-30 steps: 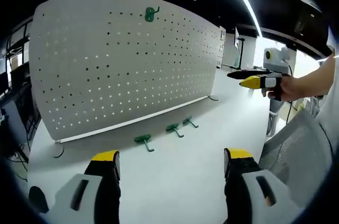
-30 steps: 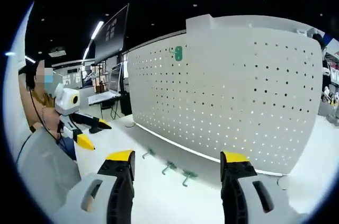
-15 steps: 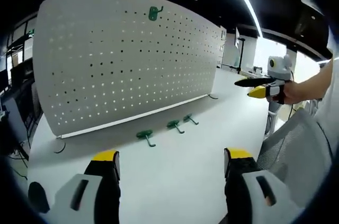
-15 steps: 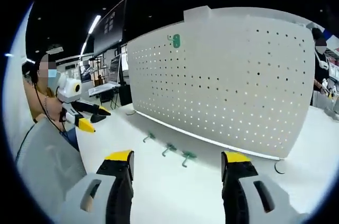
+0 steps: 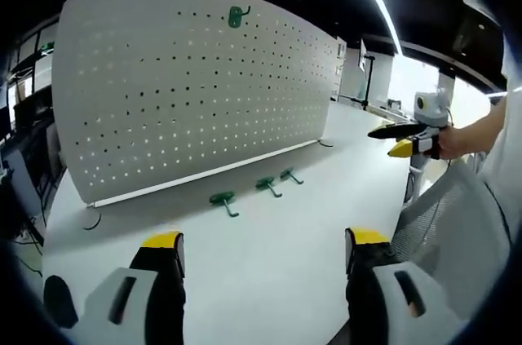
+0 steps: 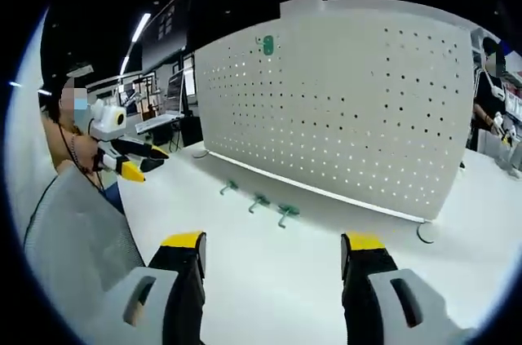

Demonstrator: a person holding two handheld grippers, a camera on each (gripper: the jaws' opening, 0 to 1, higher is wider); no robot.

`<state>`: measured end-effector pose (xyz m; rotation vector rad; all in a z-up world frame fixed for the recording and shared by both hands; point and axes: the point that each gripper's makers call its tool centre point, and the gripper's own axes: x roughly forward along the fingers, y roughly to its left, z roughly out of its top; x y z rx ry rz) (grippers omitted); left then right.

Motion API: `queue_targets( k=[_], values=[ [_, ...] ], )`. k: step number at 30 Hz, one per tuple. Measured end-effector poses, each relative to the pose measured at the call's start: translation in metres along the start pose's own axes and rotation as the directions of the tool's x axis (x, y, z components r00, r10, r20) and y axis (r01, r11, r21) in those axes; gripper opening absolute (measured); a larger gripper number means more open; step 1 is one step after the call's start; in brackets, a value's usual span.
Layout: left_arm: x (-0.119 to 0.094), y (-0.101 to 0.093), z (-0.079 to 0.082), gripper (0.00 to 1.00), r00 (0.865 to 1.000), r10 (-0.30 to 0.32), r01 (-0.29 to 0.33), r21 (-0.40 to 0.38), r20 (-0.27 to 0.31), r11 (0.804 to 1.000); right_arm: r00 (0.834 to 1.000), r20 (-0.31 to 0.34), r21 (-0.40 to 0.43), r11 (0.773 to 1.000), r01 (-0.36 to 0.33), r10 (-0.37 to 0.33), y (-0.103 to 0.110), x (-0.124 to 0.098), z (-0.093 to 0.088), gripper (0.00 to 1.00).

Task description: Insert the hook assembly into the mounting plate slot until the hook locks in place.

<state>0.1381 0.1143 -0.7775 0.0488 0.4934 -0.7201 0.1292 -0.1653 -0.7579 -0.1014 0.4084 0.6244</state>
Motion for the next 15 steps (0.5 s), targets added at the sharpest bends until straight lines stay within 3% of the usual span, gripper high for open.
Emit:
queue_targets(
  k=[15],
  values=[
    [-0.010,0.004,-0.011,0.83,1.000,0.007,-0.007,-0.010,-0.020,1.000,0.999,-0.041,0.011,1.000,0.013,-0.012,0.000,-0.011,-0.019,0.65]
  ],
)
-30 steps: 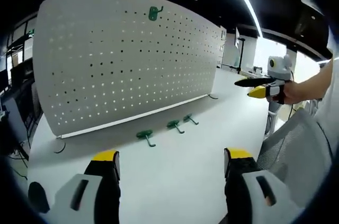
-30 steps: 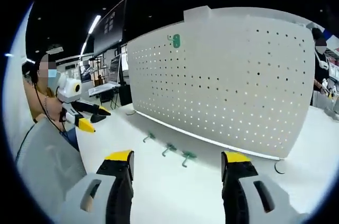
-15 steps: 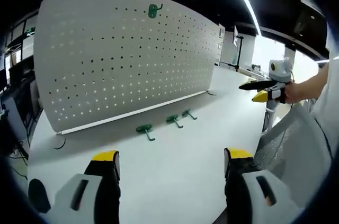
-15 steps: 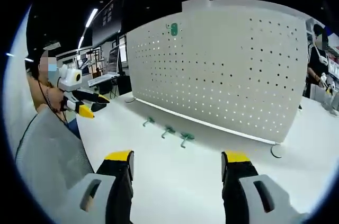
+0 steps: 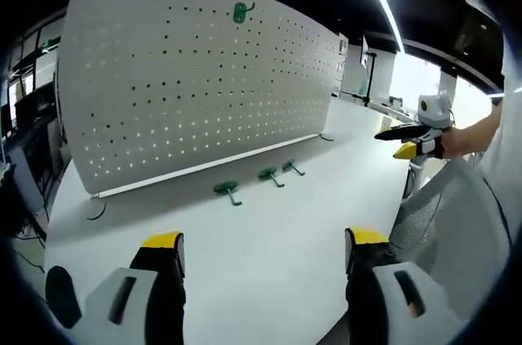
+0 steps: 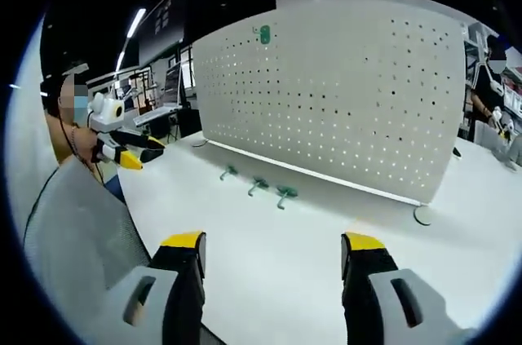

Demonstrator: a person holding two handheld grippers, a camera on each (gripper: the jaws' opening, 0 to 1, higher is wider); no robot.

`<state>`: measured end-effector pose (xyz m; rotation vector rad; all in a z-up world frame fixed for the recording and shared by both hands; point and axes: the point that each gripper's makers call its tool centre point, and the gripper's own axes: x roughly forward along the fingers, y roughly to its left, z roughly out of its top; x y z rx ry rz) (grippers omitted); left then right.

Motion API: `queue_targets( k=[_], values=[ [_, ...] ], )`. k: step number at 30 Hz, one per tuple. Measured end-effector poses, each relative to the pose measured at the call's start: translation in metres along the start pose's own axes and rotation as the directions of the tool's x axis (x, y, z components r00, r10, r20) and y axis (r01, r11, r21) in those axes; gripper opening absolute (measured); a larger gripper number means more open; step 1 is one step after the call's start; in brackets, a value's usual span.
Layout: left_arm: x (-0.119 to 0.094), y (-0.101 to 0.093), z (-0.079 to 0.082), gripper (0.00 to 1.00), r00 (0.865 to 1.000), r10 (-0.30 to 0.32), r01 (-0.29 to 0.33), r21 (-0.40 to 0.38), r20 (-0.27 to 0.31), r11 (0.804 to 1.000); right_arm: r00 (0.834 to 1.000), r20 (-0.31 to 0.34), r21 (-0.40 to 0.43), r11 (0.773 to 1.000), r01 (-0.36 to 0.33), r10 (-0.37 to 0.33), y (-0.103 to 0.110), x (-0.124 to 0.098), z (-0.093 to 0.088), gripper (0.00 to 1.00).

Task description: Insert the hook assembly into the mounting plate slot until the hook locks in place.

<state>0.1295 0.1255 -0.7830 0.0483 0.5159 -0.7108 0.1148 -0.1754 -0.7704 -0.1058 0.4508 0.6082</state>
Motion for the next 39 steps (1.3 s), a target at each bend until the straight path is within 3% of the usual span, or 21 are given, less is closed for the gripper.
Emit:
queue_targets(
  k=[9,15,18,26,29,39],
  values=[
    [0.003,0.000,0.005,0.83,1.000,-0.007,0.007,0.012,0.002,1.000,1.000,0.004,0.010,1.000,0.002,-0.002,0.000,0.001,0.001,0.65],
    [0.008,0.003,0.013,0.83,1.000,-0.014,0.014,0.059,-0.010,0.998,1.000,0.008,0.014,1.000,0.000,0.000,0.001,0.002,0.003,0.65],
    [0.013,0.004,0.017,0.82,0.999,-0.024,0.027,0.108,-0.028,0.994,1.000,0.007,0.016,1.000,0.000,0.000,0.001,0.002,0.003,0.65],
    [0.026,0.005,0.026,0.82,0.996,-0.069,0.076,0.114,-0.063,0.991,1.000,0.006,0.019,1.000,0.006,-0.006,-0.001,0.000,0.003,0.65],
    [0.031,0.007,0.022,0.83,0.990,-0.084,0.100,0.150,-0.110,0.984,1.000,0.006,0.018,1.000,0.006,-0.006,0.000,0.000,0.003,0.65],
    [0.042,0.012,0.025,0.84,0.978,-0.122,0.153,0.185,-0.171,0.971,1.000,0.000,0.013,1.000,0.004,-0.004,0.001,-0.001,0.001,0.65]
  ],
)
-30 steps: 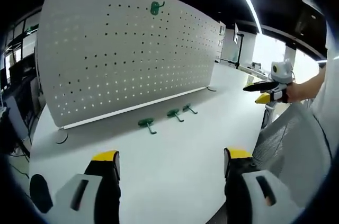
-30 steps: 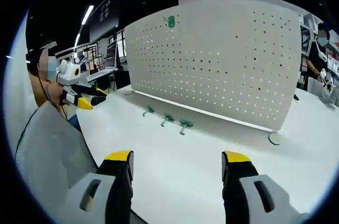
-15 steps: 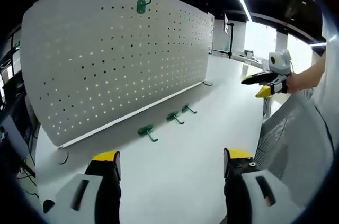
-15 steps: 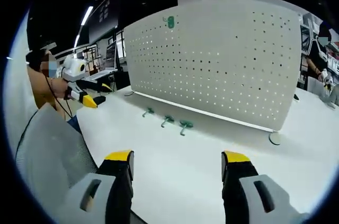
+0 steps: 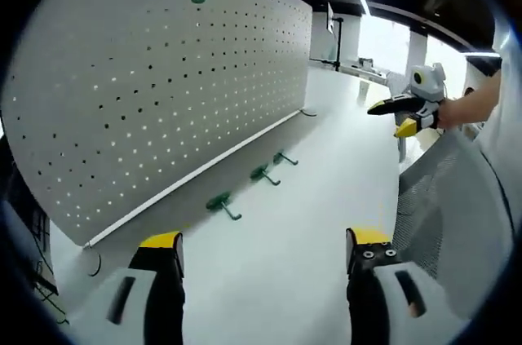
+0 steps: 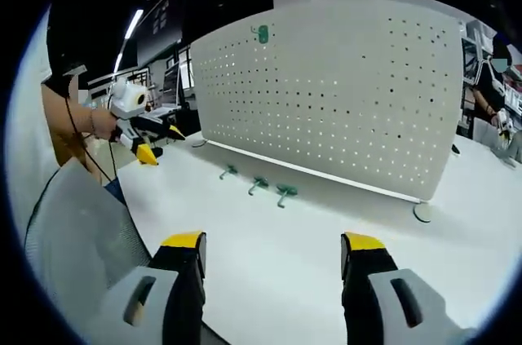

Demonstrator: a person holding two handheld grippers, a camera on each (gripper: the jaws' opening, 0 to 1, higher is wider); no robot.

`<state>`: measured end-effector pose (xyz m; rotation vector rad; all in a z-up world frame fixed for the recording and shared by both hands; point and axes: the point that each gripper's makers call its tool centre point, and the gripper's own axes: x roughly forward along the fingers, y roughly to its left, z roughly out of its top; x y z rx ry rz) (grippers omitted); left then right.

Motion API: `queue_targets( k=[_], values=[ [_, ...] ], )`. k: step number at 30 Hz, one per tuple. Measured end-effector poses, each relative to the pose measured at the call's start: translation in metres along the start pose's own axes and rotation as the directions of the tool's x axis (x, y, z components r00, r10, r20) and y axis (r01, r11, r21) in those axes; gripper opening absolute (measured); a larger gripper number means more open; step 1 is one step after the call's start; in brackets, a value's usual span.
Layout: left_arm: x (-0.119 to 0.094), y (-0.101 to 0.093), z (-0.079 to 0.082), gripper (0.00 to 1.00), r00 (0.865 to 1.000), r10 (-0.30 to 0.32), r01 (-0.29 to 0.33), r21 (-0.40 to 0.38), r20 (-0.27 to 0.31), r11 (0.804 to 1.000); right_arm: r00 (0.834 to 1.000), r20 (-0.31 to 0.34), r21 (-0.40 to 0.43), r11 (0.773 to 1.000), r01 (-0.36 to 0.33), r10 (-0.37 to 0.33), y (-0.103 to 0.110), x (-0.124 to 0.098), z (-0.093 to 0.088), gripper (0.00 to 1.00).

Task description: Insert the hook assembly into the mounting plate slot until the hook locks in place.

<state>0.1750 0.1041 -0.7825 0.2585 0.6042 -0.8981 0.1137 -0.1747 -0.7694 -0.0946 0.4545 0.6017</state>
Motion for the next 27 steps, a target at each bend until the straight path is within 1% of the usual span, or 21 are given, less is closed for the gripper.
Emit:
queue_targets(
  k=[5,10,15,18,27],
  values=[
    [0.005,0.004,0.002,0.84,1.000,-0.017,0.018,0.036,-0.026,0.999,1.000,-0.006,-0.001,1.000,-0.005,0.005,0.001,0.001,-0.001,0.65],
    [0.008,0.007,0.004,0.84,0.999,-0.030,0.031,0.053,-0.030,0.998,1.000,-0.009,0.004,1.000,-0.008,0.008,0.002,0.001,-0.001,0.65],
    [0.014,0.010,0.003,0.84,0.998,-0.042,0.046,0.083,-0.053,0.995,1.000,-0.012,0.005,1.000,-0.013,0.013,0.004,0.002,-0.002,0.65],
    [0.018,0.013,0.001,0.84,0.997,-0.055,0.059,0.073,-0.060,0.996,1.000,-0.013,0.008,1.000,-0.014,0.014,0.005,0.002,-0.002,0.65],
    [0.027,0.019,-0.002,0.85,0.993,-0.077,0.084,0.079,-0.093,0.993,1.000,-0.018,0.014,1.000,-0.013,0.014,0.007,0.001,-0.005,0.65]
  ],
)
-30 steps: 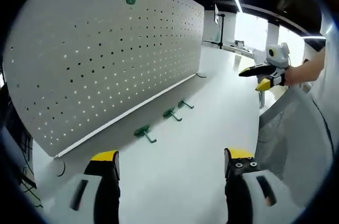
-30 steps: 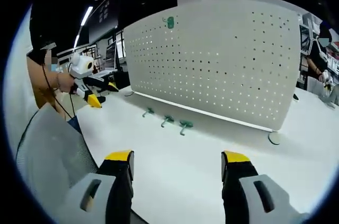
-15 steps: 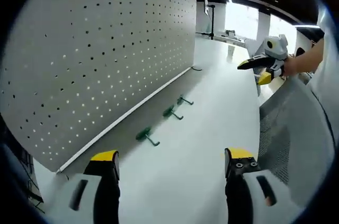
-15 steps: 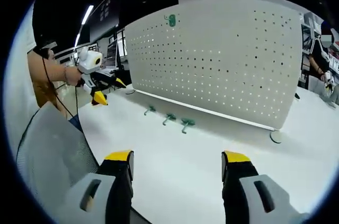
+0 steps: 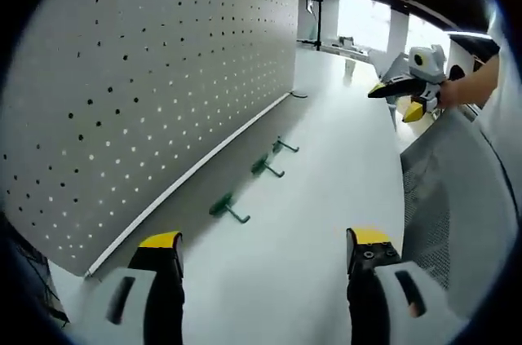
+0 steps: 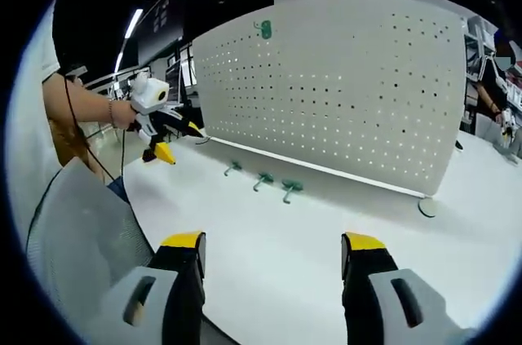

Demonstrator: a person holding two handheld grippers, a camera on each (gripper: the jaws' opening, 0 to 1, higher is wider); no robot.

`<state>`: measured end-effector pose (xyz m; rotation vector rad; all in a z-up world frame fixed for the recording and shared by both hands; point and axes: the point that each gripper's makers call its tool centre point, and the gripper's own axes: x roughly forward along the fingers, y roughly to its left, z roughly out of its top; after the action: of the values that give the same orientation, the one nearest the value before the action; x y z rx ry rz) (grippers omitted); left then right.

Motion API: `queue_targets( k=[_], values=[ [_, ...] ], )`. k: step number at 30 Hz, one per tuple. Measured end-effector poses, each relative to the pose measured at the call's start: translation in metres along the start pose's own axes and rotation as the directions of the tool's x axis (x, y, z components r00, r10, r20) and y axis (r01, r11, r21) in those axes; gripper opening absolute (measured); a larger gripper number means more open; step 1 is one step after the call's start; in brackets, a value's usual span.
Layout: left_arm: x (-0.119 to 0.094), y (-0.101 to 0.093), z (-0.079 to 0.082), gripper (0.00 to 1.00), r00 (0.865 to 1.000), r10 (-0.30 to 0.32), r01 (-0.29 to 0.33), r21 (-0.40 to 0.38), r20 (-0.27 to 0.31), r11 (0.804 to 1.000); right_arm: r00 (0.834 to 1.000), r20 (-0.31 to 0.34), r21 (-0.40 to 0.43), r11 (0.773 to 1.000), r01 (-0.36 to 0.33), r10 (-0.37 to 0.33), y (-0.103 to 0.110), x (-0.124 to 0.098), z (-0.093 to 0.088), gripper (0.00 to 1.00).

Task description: Insert the hook assembly into the mounting plate slot until the hook locks in place.

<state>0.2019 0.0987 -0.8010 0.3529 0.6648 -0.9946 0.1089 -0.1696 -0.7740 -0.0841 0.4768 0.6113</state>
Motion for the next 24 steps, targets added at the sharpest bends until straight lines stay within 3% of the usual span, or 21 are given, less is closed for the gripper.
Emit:
queue_targets(
  k=[24],
  values=[
    [0.020,0.010,0.009,0.85,0.995,-0.052,0.059,0.093,-0.080,0.994,1.000,-0.013,0.011,1.000,0.002,-0.002,0.003,-0.001,-0.006,0.65]
  ],
)
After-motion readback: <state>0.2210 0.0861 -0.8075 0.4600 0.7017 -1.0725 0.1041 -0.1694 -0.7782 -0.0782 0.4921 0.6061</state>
